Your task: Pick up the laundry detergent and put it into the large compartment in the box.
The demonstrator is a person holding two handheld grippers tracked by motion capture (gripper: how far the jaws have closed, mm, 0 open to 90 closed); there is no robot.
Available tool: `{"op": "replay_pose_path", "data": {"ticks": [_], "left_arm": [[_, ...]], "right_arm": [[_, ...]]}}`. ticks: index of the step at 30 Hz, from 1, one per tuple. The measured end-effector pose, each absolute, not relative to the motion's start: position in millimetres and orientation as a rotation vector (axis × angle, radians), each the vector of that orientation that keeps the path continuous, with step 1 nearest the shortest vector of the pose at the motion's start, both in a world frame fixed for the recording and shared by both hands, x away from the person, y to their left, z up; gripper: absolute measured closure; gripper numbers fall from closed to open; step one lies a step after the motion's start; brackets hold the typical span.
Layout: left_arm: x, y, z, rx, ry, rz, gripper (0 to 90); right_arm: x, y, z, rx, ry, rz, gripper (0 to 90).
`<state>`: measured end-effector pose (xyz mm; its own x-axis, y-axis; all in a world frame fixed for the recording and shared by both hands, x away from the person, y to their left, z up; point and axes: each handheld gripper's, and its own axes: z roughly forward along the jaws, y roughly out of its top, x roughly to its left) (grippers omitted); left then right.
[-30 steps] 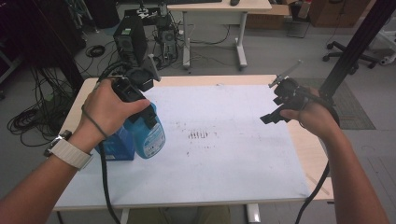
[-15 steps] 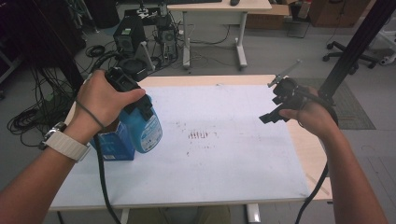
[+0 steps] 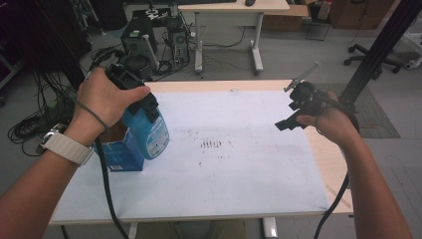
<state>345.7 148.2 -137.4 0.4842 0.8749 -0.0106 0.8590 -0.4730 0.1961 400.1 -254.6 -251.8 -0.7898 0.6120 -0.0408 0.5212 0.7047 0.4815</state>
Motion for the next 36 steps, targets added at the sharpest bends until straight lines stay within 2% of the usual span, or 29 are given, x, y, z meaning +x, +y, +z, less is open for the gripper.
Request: {"op": "replay_pose_path", "data": {"ticks": [36], "left_arm": [[352.8, 171.3, -99.2, 2.429, 1.647, 0.167, 37.2]], "right_arm": [[403.4, -249.1, -252.3, 0.892, 2.717, 0.674, 9.7]]}}
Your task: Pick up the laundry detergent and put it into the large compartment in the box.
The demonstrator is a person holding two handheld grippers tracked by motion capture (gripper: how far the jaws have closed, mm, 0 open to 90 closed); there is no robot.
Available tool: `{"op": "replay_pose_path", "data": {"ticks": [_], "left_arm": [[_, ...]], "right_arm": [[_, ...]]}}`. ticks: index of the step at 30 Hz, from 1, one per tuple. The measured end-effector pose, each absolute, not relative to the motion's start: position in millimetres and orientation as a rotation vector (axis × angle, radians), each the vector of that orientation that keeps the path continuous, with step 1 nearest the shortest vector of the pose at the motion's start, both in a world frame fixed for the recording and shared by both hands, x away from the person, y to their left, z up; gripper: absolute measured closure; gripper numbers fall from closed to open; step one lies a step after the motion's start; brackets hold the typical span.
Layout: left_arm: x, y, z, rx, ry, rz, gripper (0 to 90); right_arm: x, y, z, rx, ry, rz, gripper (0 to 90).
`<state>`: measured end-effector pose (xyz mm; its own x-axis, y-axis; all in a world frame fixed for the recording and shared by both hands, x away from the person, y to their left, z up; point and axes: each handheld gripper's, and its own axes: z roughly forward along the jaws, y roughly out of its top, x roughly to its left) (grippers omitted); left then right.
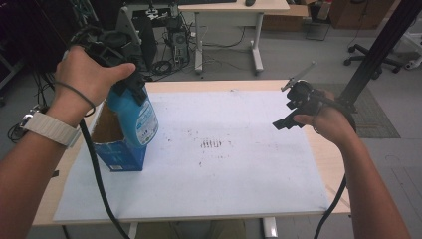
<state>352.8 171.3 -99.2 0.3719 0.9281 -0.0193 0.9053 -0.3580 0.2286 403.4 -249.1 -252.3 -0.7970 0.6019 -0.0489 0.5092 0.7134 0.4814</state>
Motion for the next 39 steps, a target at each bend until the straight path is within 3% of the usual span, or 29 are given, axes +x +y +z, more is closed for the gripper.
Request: {"op": "replay_pose_path", "data": {"ticks": [39], "left_arm": [[362.7, 217.5, -67.8, 2.239, 1.893, 0.230, 37.2]], "right_arm": [[406.2, -248.0, -253.6, 0.891, 2.720, 0.672, 9.8]]}}
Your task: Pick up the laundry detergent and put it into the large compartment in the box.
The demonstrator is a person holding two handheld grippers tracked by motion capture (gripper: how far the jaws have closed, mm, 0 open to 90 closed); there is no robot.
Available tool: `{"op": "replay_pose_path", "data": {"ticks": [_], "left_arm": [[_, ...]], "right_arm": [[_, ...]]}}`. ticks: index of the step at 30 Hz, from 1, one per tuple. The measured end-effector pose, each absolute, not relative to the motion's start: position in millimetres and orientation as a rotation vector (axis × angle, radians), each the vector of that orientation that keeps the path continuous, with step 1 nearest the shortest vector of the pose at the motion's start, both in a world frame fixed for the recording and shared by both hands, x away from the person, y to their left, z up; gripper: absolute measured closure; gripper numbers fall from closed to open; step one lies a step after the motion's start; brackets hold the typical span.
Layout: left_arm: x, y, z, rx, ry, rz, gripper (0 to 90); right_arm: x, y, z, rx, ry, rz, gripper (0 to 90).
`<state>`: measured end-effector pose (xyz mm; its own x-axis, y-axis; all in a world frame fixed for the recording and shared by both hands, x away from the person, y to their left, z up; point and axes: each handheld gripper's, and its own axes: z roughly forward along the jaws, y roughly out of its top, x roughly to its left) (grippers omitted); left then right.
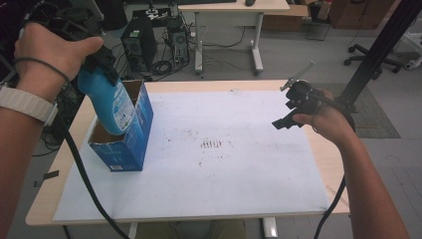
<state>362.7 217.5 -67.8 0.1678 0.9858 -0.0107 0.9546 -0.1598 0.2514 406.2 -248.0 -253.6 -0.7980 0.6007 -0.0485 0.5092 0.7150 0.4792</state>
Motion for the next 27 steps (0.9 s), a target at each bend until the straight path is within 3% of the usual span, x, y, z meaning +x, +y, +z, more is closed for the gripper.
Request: {"op": "replay_pose_path", "data": {"ticks": [27], "left_arm": [[374.5, 241.6, -77.4, 2.149, 2.010, 0.268, 37.2]], "right_arm": [[408.4, -251.8, -254.0, 0.903, 2.714, 0.673, 9.8]]}}
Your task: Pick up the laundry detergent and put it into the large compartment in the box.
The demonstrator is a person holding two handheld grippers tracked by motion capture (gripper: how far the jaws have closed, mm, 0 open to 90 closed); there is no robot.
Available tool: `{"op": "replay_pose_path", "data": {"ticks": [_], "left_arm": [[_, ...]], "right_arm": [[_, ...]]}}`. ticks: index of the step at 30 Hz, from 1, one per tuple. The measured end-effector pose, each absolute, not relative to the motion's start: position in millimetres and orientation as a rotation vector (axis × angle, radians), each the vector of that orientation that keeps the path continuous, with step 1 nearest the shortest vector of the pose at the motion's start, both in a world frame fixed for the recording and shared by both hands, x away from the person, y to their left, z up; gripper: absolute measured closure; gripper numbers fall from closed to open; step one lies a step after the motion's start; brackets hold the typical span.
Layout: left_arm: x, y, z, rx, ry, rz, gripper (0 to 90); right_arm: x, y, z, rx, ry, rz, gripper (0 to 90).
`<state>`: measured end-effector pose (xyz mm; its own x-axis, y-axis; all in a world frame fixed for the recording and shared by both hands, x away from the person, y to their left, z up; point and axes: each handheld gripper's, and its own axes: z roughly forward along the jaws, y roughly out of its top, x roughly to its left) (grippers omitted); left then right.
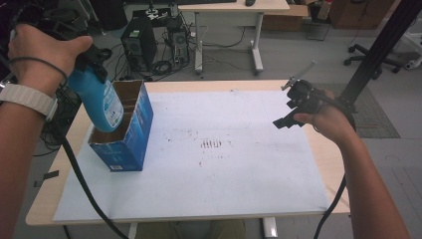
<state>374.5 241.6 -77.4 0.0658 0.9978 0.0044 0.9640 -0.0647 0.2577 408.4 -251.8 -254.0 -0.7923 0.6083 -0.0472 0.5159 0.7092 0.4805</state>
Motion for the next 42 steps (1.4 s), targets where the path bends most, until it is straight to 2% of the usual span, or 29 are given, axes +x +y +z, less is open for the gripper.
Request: {"op": "replay_pose_path", "data": {"ticks": [25, 42], "left_arm": [[385.4, 257.4, -102.4, 2.092, 2.071, 0.305, 37.2], [391.7, 257.2, -127.0, 2.115, 2.063, 0.330, 37.2]], "right_arm": [[409.1, -253.8, -255.8, 0.916, 2.713, 0.665, 9.8], [410.6, -251.2, -258.7, 0.917, 2.719, 0.653, 9.8]]}}
